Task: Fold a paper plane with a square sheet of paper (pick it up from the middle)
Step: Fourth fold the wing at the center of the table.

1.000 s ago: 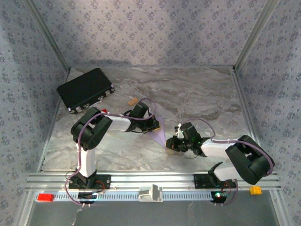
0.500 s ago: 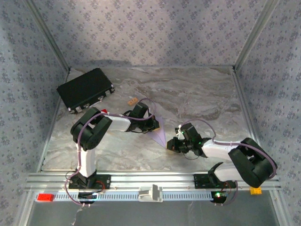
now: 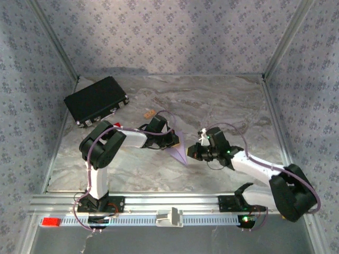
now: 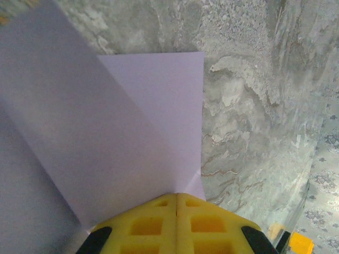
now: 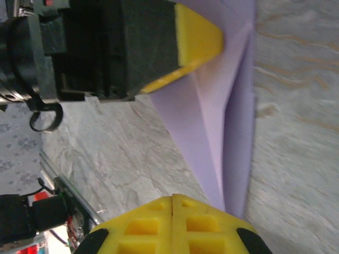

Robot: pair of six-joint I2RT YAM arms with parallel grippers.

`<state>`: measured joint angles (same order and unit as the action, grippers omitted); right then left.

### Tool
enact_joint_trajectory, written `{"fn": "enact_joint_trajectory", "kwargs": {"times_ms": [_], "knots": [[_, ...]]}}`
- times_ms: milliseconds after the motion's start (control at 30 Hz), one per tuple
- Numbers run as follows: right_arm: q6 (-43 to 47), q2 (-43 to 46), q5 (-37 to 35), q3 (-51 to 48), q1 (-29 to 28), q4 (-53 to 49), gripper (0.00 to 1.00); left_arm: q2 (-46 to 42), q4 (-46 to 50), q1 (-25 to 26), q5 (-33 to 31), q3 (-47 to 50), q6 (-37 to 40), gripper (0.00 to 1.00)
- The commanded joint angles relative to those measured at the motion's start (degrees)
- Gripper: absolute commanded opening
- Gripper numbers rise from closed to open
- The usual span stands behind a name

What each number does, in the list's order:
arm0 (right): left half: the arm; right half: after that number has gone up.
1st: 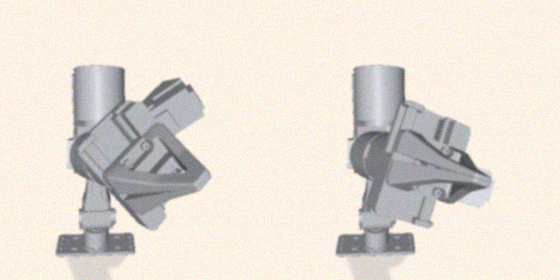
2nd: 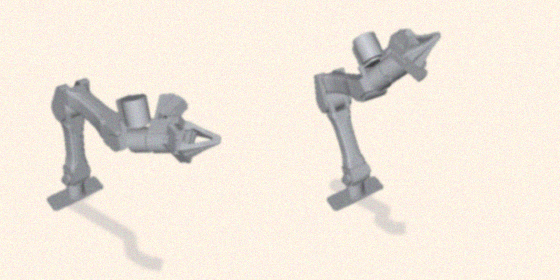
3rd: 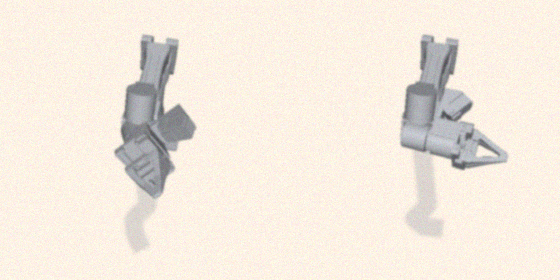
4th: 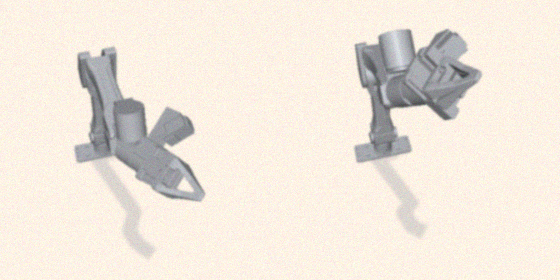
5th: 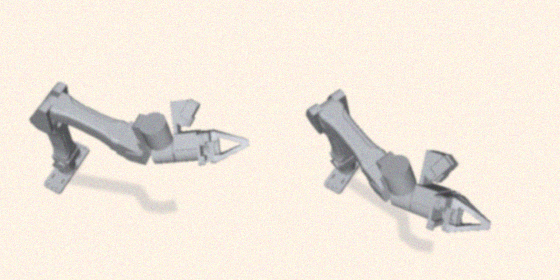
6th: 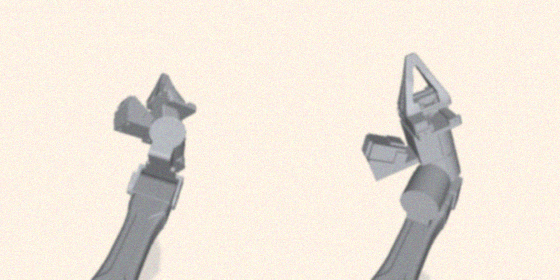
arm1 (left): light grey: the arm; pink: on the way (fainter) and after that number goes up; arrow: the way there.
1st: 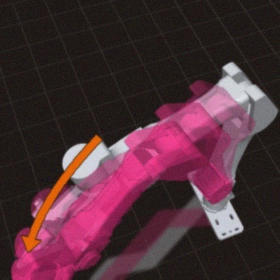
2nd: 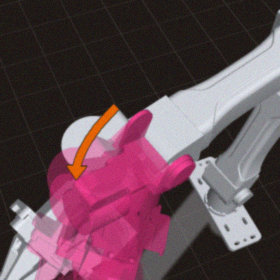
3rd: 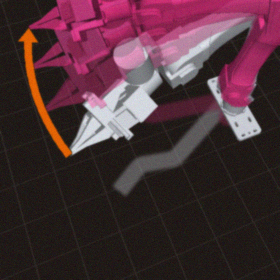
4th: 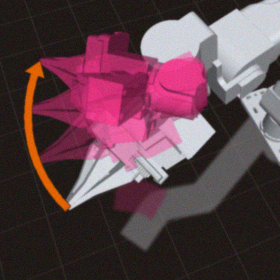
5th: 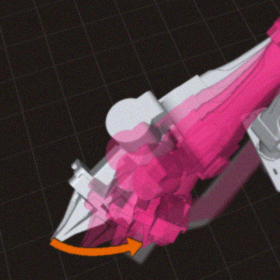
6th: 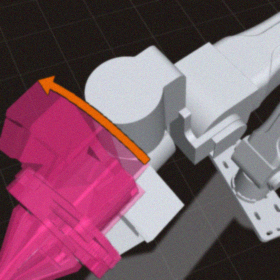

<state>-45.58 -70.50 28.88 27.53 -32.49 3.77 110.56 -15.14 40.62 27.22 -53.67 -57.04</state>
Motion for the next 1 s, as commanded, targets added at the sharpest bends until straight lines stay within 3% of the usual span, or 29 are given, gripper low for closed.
{"fn": "enact_joint_trajectory", "kwargs": {"times_ms": [0, 233, 433, 733, 967], "knots": [[0.8, -6.0, 3.19, 3.7, -0.75, 2.98, 0.01, -0.45, 2.84, -0.48, -2.53, 1.11, 0.96, 0.02], [1.9, -16.49, 1.47, 9.69, -3.43, 3.21, 0.0, -0.35, 2.92, -0.44, -2.42, 1.02, 0.96, 0.02], [1.73, -21.51, 0.31, 8.81, -3.63, 3.6, 0.0, -0.31, 3.01, -0.51, -2.3, 1.02, 1.05, 0.02], [-2.03, -21.36, 0.92, -1.06, -4.16, 11.9, 0.0, -0.3, 3.01, -0.8, -2.77, 1.37, 0.88, 0.02], [-2.22, -18.28, 0.85, -3.83, -4.21, 12.33, 0.01, -0.17, 2.83, -1.05, -2.87, 1.73, 0.36, 0.01]]}}
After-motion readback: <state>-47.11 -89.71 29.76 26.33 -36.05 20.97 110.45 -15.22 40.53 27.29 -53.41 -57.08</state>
